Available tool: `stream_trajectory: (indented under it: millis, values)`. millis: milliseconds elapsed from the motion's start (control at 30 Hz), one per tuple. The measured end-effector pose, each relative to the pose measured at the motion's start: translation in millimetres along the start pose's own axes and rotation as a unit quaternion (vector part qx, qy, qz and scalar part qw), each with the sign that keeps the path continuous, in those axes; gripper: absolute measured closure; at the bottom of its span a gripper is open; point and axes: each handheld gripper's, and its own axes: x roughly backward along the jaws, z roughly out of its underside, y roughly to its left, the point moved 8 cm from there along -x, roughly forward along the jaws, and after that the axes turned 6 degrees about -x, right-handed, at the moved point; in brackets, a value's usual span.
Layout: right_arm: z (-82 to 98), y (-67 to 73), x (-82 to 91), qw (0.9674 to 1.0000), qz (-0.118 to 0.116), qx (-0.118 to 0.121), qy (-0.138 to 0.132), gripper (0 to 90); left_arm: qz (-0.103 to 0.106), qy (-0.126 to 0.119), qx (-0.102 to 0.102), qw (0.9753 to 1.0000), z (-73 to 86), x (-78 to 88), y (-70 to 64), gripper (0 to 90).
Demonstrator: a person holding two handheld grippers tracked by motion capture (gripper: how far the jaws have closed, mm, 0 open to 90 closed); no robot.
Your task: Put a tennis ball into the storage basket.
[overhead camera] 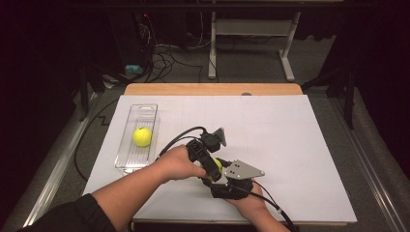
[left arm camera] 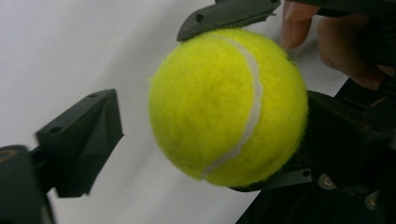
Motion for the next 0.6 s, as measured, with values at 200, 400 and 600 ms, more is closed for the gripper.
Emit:
stream_trajectory:
  millis: [200, 400, 600]
  values:
    - [1.6, -1.7, -0.7, 1.0, 0.008, 0.001, 0.005, 26.5, 0.009, -0.001, -0.005, 1.0, -0.6, 0.0, -3.6, 25.7]
    - [1.6, -1.1, -1.4, 1.0, 0.004, 0.002, 0.005, 25.5, 0.005, 0.004, -0.005, 1.0, 0.0, 1.1, -3.8, 26.6]
    - [2.0, -2.0, -4.0, 1.0, -0.006, -0.002, 0.004, 4.3, -0.004, 0.0, -0.001, 1.0, -0.6, 5.8, 0.4, 26.8]
